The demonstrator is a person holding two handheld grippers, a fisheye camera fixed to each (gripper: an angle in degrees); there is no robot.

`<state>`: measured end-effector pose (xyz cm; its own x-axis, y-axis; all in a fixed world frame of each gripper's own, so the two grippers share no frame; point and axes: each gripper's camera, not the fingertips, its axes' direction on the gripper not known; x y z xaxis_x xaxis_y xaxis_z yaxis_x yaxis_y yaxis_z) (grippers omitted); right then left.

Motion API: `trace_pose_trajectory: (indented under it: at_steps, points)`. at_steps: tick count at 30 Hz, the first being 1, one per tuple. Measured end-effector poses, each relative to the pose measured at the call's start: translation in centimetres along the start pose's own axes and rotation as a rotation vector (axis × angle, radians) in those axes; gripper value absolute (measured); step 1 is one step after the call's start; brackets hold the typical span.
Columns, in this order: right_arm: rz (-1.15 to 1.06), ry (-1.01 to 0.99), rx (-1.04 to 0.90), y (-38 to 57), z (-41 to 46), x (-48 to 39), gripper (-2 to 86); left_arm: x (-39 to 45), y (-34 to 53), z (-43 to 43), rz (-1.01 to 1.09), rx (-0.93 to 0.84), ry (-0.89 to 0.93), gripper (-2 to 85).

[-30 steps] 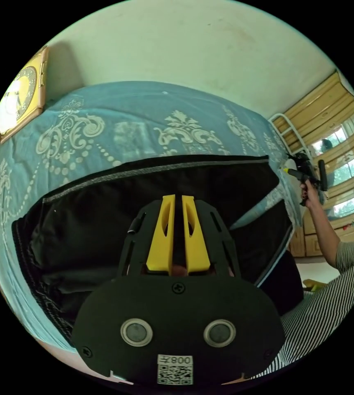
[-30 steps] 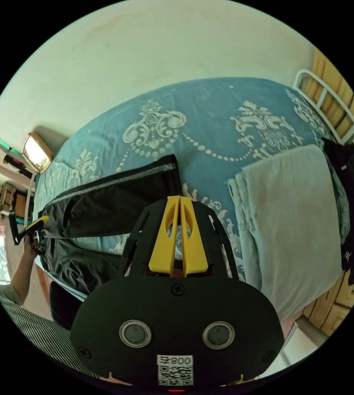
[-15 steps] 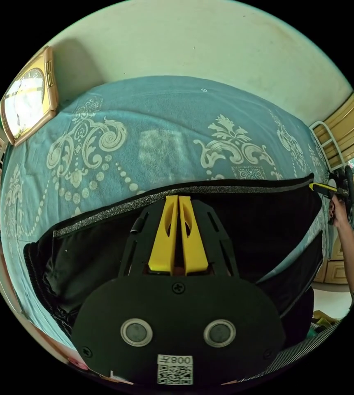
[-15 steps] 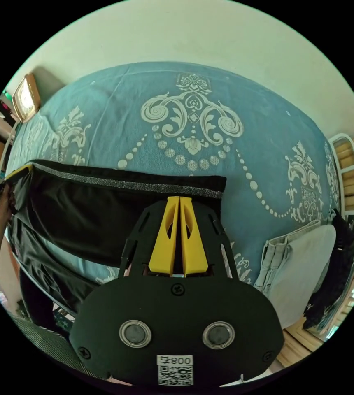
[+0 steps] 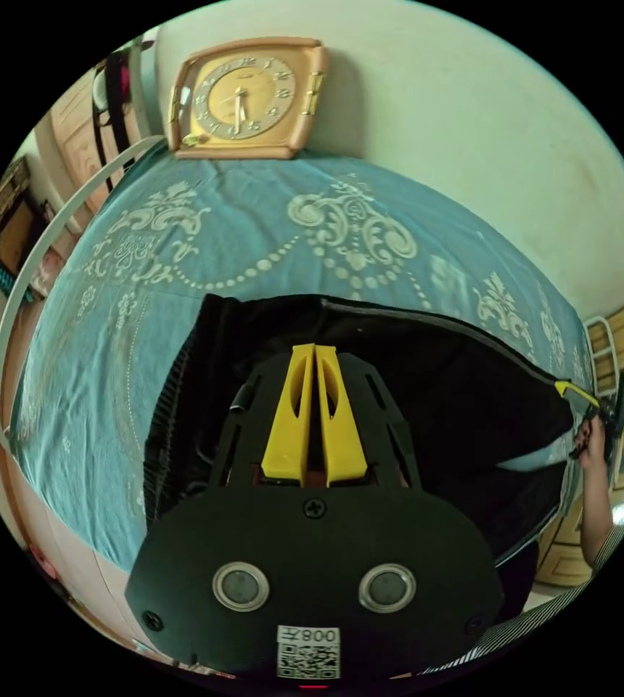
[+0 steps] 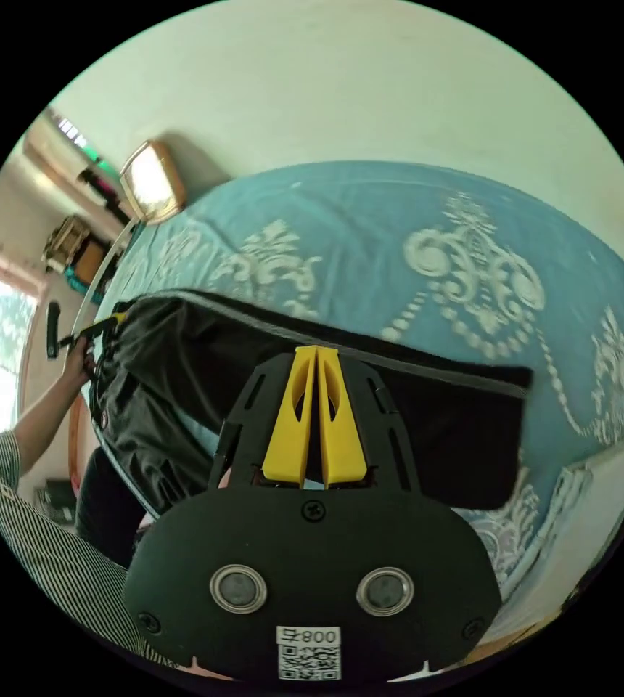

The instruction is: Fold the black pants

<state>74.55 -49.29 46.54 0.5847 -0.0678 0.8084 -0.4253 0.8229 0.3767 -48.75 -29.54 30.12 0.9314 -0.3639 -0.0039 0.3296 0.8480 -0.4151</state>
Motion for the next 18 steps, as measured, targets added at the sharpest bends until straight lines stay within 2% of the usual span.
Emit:
trace_pose_trajectory:
  at_steps: [2, 7, 15, 18]
  points:
    - [-0.089, -0.033, -0.056, -1.5, 4.0, -4.4, 0.1, -1.2, -1.3, 1.3, -0.043, -0.031, -0.007, 0.2]
    - [-0.103, 0.026, -0.115, -2.9, 9.5, -7.5, 0.0, -1.1, -3.3, 2.2, -0.006, -0.027, -0.055, 0.3]
    - [-0.048, -0.002, -0.090, -3.2, 9.1, -6.0, 0.0, -1.1, -2.4, 1.0, -0.015, 0.050, 0.000, 0.2]
    - [-0.062, -0.007, -0.049, -1.7, 7.3, -6.5, 0.0, 1.4, -0.2, -0.6, 0.079, 0.131, 0.036, 0.2]
